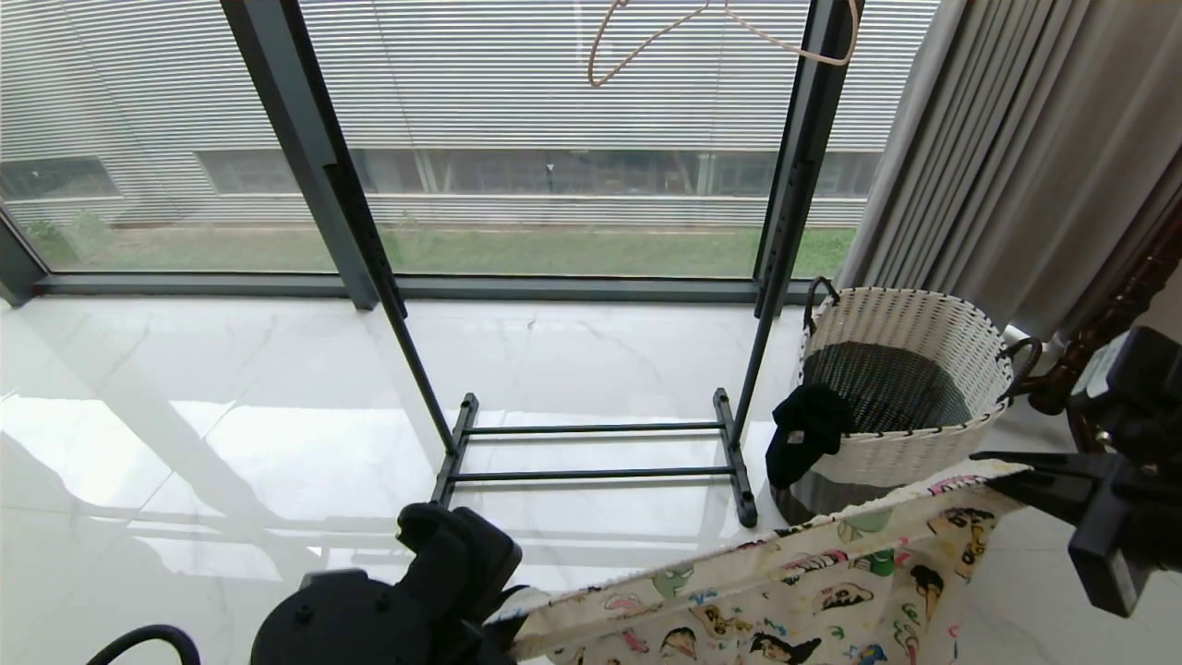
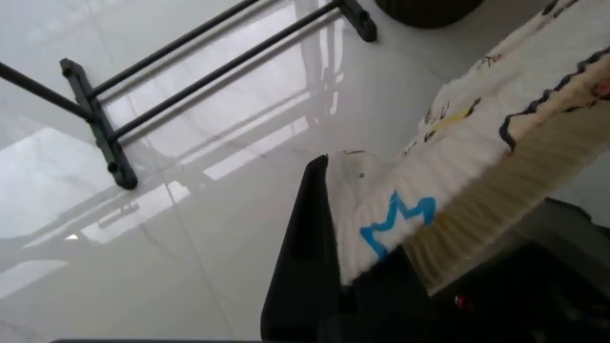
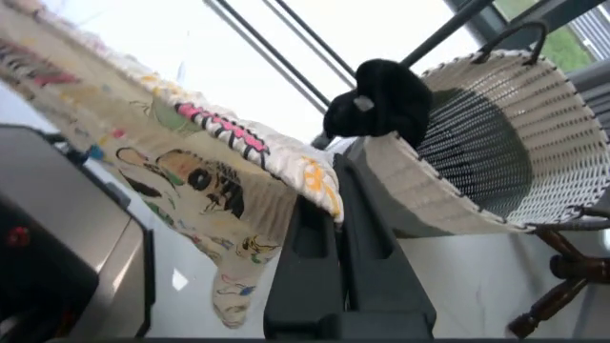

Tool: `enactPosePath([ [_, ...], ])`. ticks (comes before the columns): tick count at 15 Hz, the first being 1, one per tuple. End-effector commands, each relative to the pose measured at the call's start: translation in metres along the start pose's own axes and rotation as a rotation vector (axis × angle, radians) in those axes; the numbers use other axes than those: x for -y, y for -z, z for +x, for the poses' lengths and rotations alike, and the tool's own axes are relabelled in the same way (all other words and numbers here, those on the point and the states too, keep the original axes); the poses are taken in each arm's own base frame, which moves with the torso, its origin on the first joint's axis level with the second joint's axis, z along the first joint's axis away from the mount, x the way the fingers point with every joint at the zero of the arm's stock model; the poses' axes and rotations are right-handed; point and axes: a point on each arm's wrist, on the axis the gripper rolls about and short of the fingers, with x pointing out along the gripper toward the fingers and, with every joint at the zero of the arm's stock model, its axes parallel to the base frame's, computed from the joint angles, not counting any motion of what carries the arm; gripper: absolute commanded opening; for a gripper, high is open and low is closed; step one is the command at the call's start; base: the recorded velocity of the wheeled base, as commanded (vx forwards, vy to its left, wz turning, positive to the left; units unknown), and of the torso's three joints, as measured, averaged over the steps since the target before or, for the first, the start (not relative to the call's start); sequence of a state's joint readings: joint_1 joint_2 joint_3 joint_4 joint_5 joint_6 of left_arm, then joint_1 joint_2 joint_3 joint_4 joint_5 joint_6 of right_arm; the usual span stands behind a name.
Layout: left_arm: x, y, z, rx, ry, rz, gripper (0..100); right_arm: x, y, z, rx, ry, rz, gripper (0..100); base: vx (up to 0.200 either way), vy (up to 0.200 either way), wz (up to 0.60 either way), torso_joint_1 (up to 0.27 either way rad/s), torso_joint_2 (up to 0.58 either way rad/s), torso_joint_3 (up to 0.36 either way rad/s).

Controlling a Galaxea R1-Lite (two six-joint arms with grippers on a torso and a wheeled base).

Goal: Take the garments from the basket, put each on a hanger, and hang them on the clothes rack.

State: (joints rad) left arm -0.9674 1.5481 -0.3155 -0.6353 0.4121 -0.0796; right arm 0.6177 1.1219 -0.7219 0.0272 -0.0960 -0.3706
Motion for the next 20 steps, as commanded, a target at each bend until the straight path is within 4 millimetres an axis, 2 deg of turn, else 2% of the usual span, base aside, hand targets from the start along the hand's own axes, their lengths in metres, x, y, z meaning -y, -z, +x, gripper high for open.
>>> enactPosePath([
  [1,0.015,0.027,-0.020,-0.040,0.050,0.001,0,0.005,-0.015,0.035,0.000,0.021,0.002,0,0.000,0.000,0.00,0.000,0.00,0.000],
  [4,0.018,0.032,-0.014,-0.041,-0.122,0.021,0,0.003,-0.016,0.036,-0.007,0.012,-0.005,0,0.000,0.000,0.00,0.000,0.00,0.000],
  [6,0.018,0.031,-0.013,-0.036,-0.132,0.020,0,0.001,-0.012,0.031,-0.027,0.001,-0.015,0,0.000,0.000,0.00,0.000,0.00,0.000],
  [7,0.019,0.027,-0.011,-0.029,-0.137,0.012,0,-0.001,-0.008,0.023,-0.057,-0.018,-0.036,100,0.000,0.000,0.00,0.000,0.00,0.000],
  [11,0.009,0.003,0.015,-0.004,-0.294,-0.068,0,-0.018,0.011,-0.016,-0.118,-0.147,-0.106,100,0.000,0.000,0.00,0.000,0.00,0.000],
  [16,0.008,0.002,0.020,-0.008,-0.309,-0.074,0,-0.026,0.014,-0.036,-0.043,-0.272,-0.126,100,0.000,0.000,0.00,0.000,0.00,0.000],
  [18,0.005,0.001,0.020,-0.004,-0.328,-0.081,0,-0.023,0.018,-0.039,-0.050,-0.235,-0.116,100,0.000,0.000,0.00,0.000,0.00,0.000],
  [20,-0.013,-0.002,0.015,0.008,-0.389,-0.121,0,-0.008,0.032,-0.044,-0.135,-0.012,-0.055,100,0.000,0.000,0.00,0.000,0.00,0.000],
])
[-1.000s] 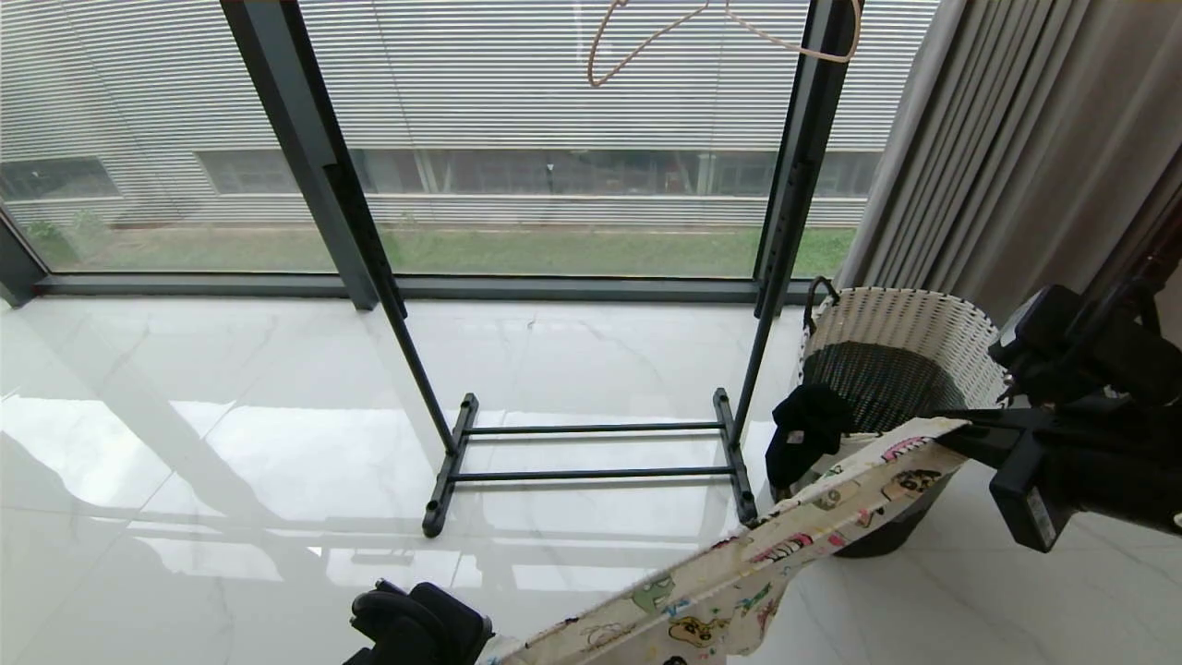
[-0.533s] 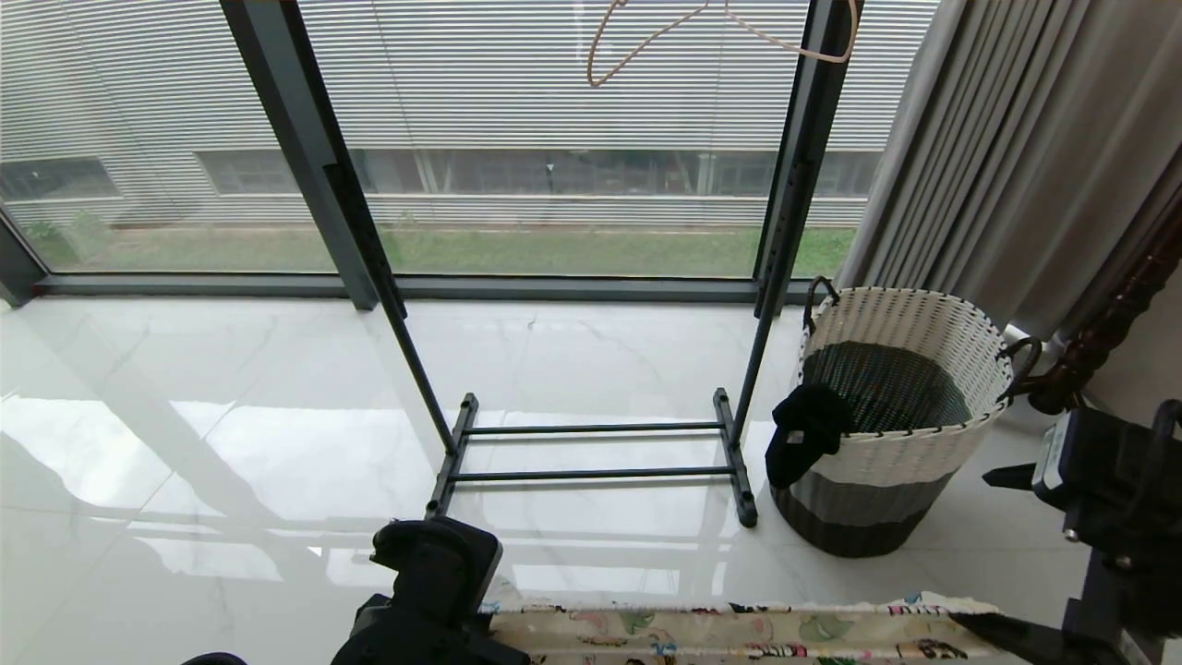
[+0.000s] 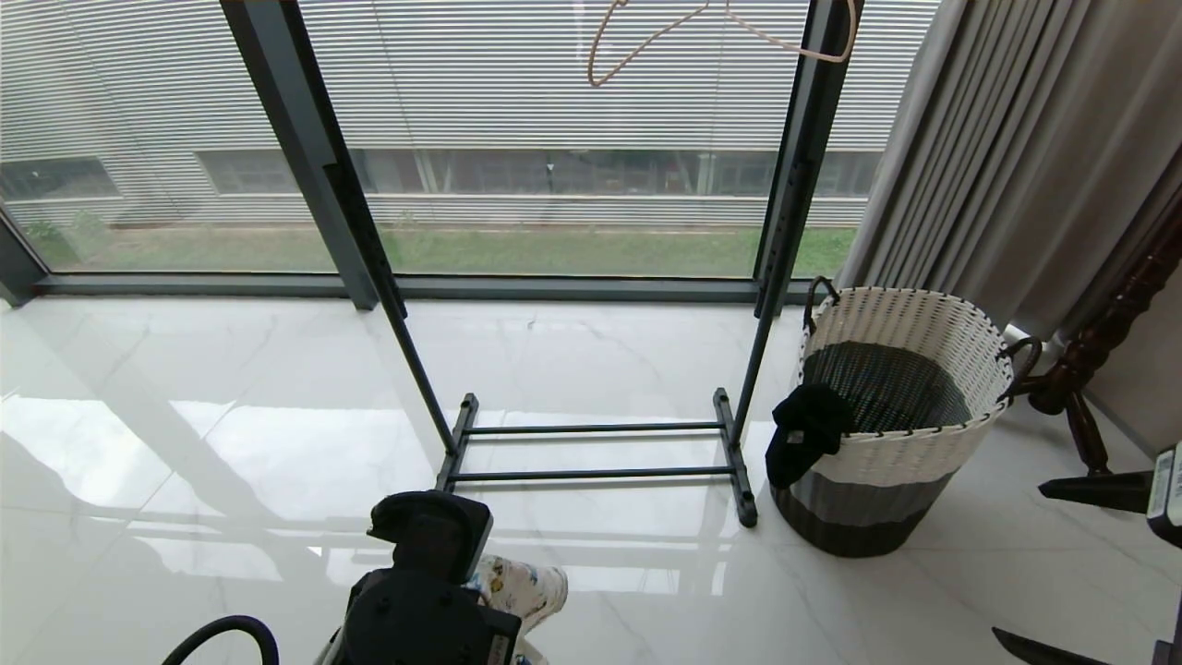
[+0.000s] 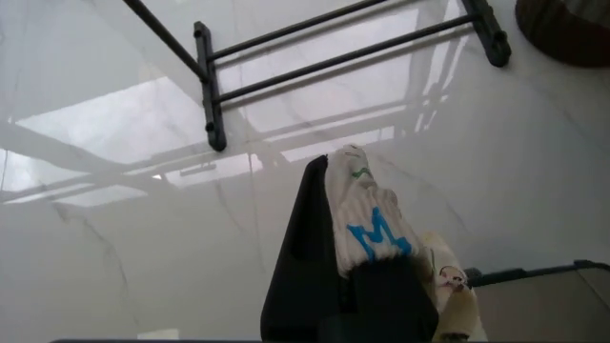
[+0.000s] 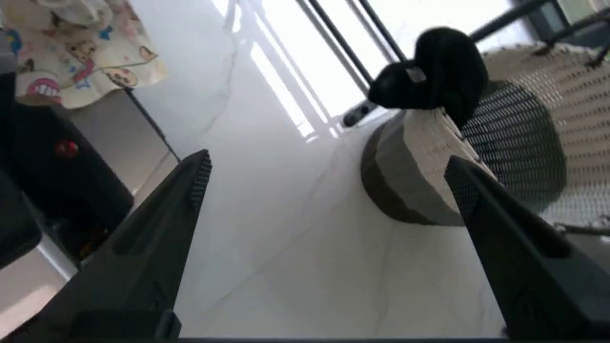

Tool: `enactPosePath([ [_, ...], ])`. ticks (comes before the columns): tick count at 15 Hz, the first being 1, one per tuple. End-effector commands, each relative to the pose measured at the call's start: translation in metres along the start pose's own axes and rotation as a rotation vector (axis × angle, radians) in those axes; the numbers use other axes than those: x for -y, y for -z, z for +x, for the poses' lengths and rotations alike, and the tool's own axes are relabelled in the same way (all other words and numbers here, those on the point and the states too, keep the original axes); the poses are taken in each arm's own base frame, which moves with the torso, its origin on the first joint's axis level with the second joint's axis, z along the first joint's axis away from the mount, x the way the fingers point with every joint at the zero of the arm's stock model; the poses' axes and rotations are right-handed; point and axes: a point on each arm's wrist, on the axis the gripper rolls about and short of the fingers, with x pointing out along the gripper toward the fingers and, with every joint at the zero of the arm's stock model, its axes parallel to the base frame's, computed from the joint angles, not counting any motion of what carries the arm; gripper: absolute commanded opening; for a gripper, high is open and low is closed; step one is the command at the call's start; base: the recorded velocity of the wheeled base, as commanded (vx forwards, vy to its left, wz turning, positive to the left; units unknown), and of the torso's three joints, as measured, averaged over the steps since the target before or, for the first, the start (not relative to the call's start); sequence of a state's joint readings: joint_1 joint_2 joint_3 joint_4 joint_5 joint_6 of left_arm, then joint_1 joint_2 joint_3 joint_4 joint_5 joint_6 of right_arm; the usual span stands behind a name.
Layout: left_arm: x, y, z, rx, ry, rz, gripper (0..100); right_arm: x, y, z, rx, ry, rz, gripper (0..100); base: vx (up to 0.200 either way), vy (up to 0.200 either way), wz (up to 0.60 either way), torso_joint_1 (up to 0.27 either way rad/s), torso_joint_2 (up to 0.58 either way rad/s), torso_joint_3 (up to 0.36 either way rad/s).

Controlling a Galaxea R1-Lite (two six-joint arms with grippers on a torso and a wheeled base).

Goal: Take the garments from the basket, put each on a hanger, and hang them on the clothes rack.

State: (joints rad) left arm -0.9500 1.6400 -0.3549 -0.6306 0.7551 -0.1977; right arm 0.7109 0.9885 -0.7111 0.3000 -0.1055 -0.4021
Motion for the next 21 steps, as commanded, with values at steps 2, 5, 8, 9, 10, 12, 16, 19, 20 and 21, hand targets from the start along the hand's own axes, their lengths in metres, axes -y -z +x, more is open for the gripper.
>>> enactPosePath([
  [2,-0.045,-0.009,-0.010,0.044,-0.077,-0.041,0,0.020,0.026,-0.016,-0.100,0.288,0.156,100,0.000,0.000,0.00,0.000,0.00,0.000],
  [5,-0.108,-0.001,-0.031,0.091,-0.077,-0.008,0,0.034,0.037,-0.024,-0.174,0.463,0.278,100,0.000,0.000,0.00,0.000,0.00,0.000],
  [8,-0.148,0.010,-0.040,0.100,-0.203,-0.081,0,0.031,0.046,-0.026,-0.193,0.493,0.316,100,0.000,0.000,0.00,0.000,0.00,0.000],
  [9,-0.152,0.008,-0.044,0.124,-0.230,-0.098,0,0.028,0.050,-0.025,-0.188,0.498,0.318,100,0.000,0.000,0.00,0.000,0.00,0.000],
  [10,-0.153,0.006,-0.050,0.157,-0.235,-0.103,0,0.026,0.055,-0.023,-0.172,0.508,0.316,100,0.000,0.000,0.00,0.000,0.00,0.000],
  [12,-0.153,0.010,-0.054,0.166,-0.229,-0.102,0,0.025,0.057,-0.020,-0.125,0.535,0.310,100,0.000,0.000,0.00,0.000,0.00,0.000],
  [16,-0.152,0.012,-0.056,0.164,-0.223,-0.101,0,0.029,0.051,-0.022,-0.057,0.567,0.296,100,0.000,0.050,0.00,0.002,0.00,0.001],
  [19,-0.151,0.012,-0.056,0.172,-0.201,-0.099,0,0.029,0.050,-0.022,-0.054,0.569,0.294,100,0.067,0.200,0.00,0.001,0.00,0.004],
  [20,-0.151,0.013,-0.056,0.171,-0.201,-0.099,0,0.030,0.050,-0.023,-0.053,0.570,0.292,100,0.200,0.200,0.00,0.002,0.00,-0.002],
  [21,-0.151,0.013,-0.056,0.171,-0.201,-0.099,0,0.030,0.050,-0.023,-0.053,0.570,0.292,100,0.200,0.200,0.00,-0.012,0.00,0.002],
])
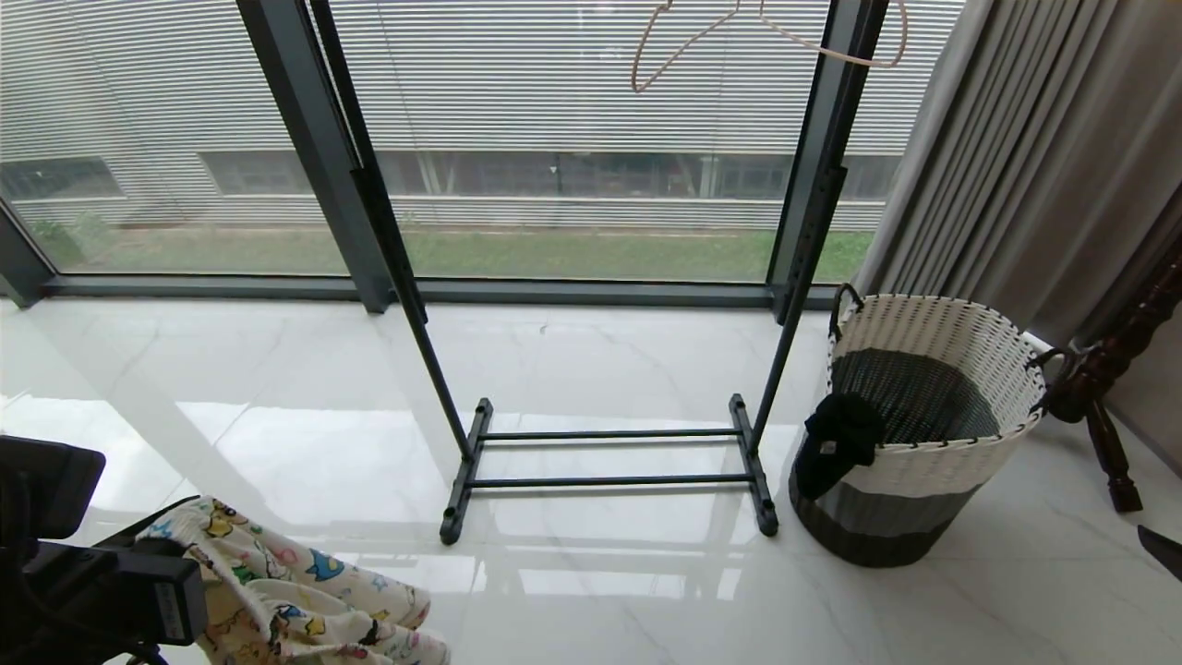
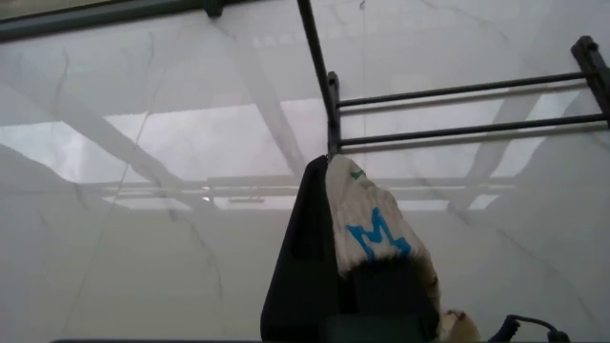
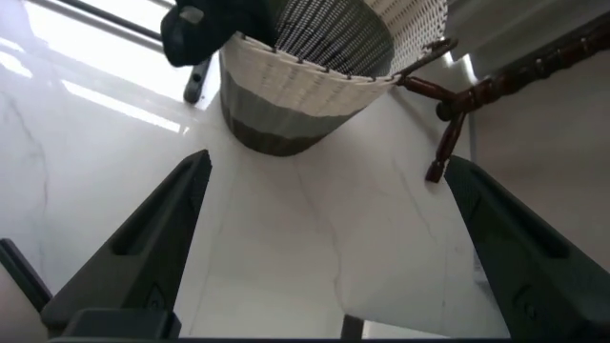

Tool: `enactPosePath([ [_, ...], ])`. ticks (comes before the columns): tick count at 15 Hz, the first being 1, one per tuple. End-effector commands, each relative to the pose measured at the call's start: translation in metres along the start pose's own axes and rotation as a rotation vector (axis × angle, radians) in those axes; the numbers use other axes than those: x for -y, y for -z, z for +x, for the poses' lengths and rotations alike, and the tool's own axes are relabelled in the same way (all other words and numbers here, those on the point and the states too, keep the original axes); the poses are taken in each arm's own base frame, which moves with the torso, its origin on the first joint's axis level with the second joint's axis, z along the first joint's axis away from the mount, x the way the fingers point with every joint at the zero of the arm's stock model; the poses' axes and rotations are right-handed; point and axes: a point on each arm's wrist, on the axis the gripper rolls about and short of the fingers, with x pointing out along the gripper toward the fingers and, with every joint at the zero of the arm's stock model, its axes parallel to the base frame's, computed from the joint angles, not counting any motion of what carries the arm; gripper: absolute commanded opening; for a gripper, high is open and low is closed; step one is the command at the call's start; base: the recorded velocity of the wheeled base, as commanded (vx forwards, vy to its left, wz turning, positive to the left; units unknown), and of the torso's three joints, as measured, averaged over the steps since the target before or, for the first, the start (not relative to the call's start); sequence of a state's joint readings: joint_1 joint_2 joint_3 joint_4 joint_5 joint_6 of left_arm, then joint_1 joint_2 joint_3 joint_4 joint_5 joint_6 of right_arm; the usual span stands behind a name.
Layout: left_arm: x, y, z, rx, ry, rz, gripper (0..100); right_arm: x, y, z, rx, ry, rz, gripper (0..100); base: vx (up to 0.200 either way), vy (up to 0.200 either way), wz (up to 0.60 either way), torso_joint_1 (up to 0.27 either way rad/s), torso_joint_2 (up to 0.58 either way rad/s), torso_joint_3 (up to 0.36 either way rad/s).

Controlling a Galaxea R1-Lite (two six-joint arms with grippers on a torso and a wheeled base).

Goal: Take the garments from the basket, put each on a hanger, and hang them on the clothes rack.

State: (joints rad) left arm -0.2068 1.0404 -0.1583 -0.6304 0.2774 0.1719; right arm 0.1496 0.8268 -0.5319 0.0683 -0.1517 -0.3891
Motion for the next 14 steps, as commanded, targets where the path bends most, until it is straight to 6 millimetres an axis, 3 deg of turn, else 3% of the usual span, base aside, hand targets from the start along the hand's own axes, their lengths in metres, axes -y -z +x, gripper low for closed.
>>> enactPosePath([
  [1,0.0000,0.0001,-0.0001,0.000,0.000,0.000,0,-0.0001,-0.0001,0.0006,-0.003,-0.002,-0.001,100,0.200,0.200,0.00,-0.017,0.00,0.002],
  [3,0.0003,0.0004,-0.0002,-0.001,0.003,0.002,0,0.0007,-0.0017,-0.0002,0.005,0.003,0.000,100,0.200,0.200,0.00,0.002,0.00,0.000],
  [14,0.0019,0.0094,-0.0029,-0.018,0.046,0.066,0,0.0007,-0.0015,0.0001,0.001,0.005,0.000,100,0.200,0.000,0.00,0.004,0.00,0.001],
])
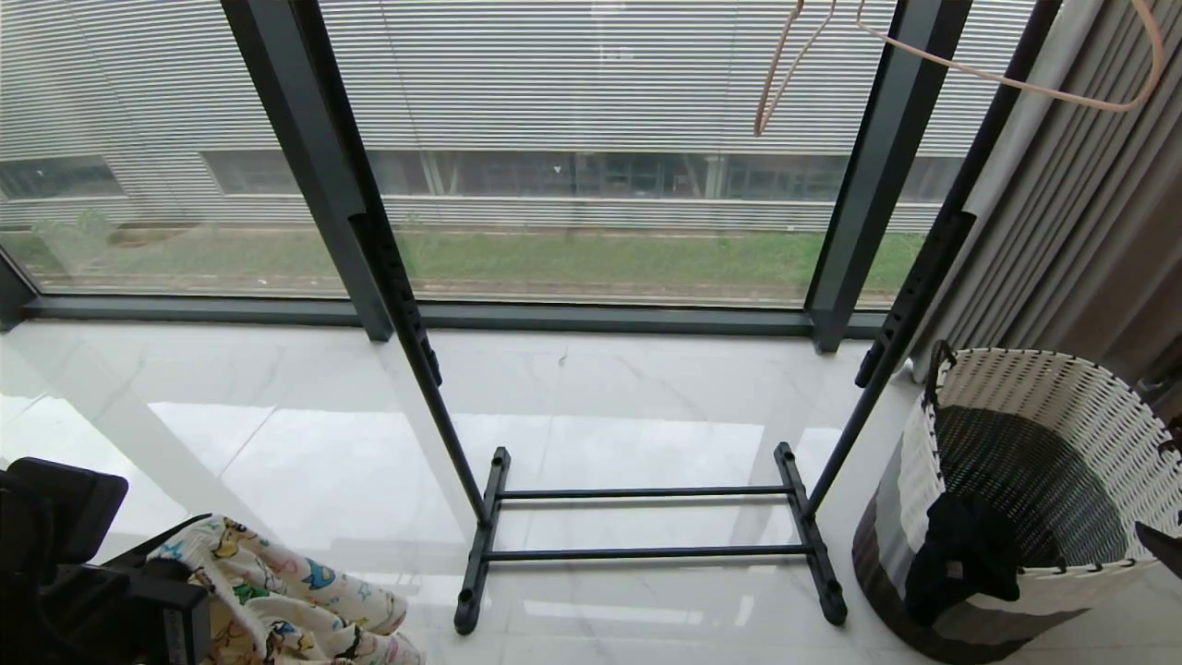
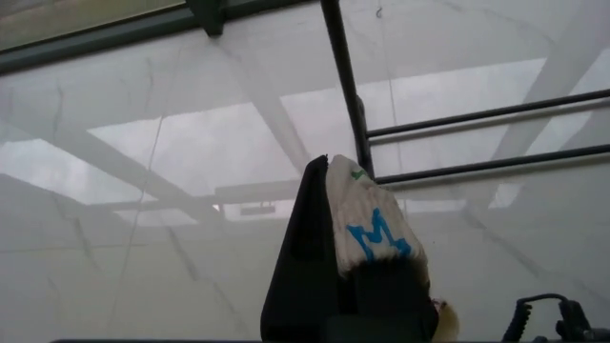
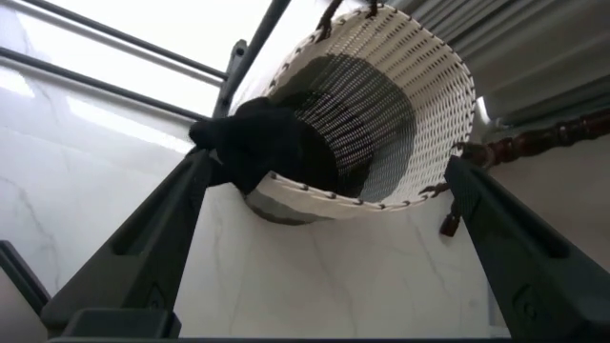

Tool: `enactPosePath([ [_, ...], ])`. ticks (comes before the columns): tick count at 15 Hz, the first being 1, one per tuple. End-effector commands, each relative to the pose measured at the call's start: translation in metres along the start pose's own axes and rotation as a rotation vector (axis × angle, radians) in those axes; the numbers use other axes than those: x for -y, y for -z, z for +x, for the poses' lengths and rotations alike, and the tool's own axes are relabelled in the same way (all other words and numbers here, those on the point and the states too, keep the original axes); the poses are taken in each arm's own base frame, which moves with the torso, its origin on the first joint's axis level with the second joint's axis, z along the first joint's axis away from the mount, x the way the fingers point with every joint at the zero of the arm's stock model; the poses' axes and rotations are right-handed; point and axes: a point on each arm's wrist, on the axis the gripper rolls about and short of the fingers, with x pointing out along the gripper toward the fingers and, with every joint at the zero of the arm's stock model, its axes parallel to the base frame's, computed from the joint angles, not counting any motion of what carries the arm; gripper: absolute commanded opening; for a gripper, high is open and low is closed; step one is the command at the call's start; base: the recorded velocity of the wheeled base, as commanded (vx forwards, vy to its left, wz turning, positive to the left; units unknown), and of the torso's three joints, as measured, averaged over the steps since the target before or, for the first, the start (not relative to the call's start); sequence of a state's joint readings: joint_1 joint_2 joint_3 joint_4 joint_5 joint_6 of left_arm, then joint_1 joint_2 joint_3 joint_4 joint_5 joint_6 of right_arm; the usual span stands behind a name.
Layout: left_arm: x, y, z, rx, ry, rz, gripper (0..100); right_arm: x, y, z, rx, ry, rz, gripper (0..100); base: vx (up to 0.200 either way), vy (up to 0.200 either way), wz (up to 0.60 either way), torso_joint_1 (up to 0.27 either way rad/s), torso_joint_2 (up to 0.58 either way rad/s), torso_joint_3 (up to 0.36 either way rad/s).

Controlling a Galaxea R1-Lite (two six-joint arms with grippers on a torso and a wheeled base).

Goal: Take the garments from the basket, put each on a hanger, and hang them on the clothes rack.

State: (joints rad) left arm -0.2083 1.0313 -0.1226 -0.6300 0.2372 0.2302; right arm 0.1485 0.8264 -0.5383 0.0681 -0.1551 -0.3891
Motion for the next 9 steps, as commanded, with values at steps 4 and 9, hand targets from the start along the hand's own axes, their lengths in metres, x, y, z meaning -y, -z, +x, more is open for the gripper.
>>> enactPosePath([
  [4,0.0014,0.0006,-0.0002,0.000,0.010,0.014,0,-0.0005,0.0003,0.0009,-0.005,-0.004,-0.002,100,0.200,0.000,0.00,0.004,0.00,0.002],
  [9,0.0019,-0.0006,-0.0032,0.021,0.019,0.014,0,-0.0004,0.0008,0.0007,-0.006,-0.001,-0.001,100,0.000,0.000,0.00,0.000,0.00,0.000],
])
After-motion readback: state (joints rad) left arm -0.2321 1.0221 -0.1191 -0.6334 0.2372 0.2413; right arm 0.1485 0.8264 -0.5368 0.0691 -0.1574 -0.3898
